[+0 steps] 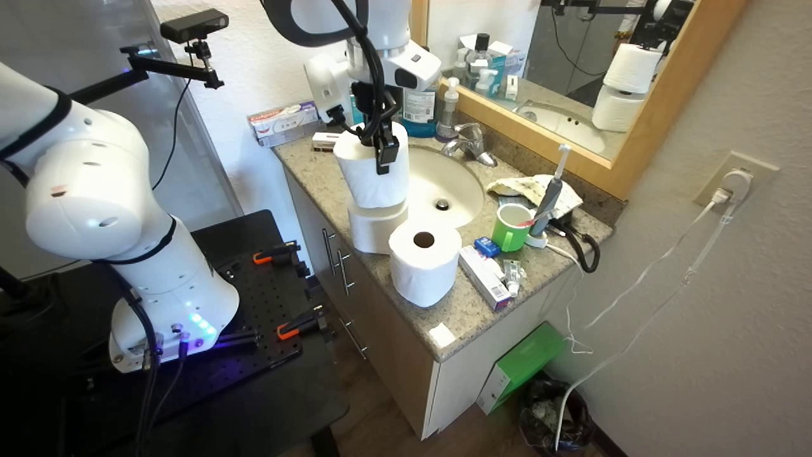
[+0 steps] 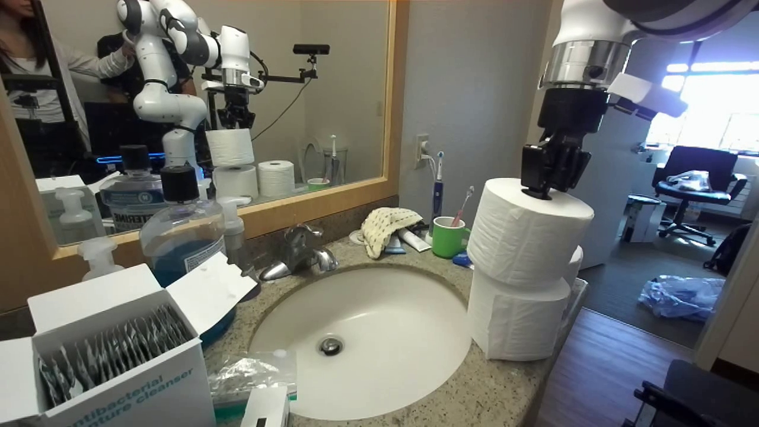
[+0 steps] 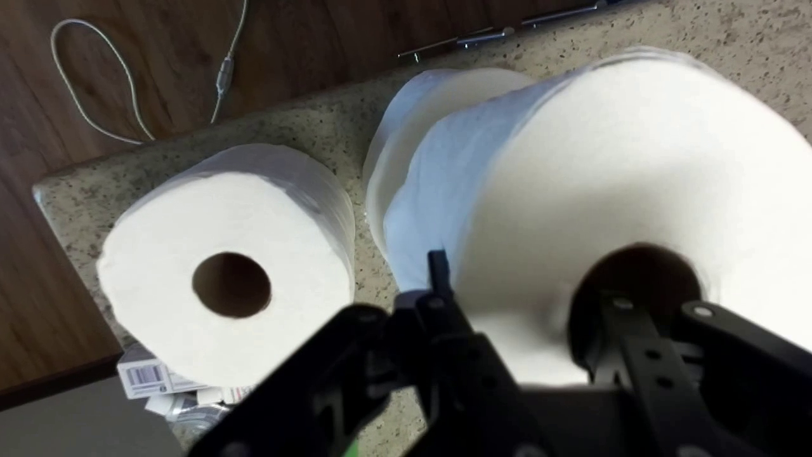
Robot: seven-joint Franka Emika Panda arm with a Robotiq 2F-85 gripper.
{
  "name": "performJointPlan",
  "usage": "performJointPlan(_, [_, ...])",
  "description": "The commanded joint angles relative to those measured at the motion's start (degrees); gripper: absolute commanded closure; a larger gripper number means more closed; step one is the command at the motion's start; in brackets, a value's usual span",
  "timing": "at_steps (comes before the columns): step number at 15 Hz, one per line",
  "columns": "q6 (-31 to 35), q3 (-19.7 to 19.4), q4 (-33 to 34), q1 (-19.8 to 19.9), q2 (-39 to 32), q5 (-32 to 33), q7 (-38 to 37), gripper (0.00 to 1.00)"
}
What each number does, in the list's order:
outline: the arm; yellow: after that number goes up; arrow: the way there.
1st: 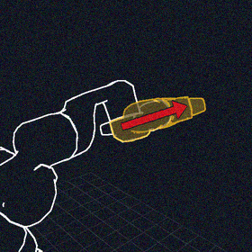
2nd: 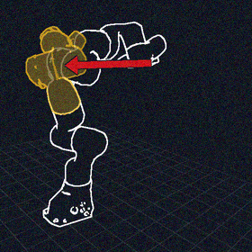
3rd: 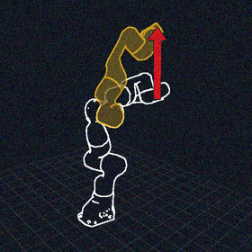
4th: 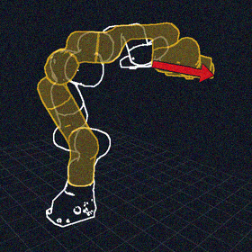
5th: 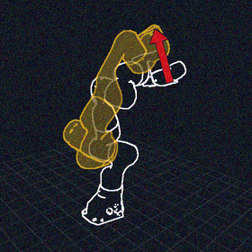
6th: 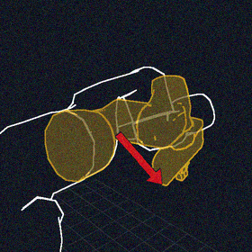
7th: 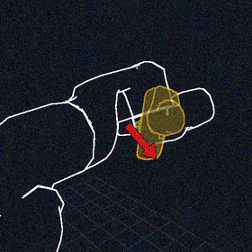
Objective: Stack the tissue rolls together
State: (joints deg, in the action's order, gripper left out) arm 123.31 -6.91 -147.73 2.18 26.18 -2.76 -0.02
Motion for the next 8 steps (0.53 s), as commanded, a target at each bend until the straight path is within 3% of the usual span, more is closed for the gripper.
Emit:
performJointPlan(1, [-0.52,-0.26,3.28,0.08,-3.69,-1.71,2.85,0.86])
performJointPlan(8, [0.18,-0.13,3.21,0.50,-5.04,-2.05,3.72,0.86])
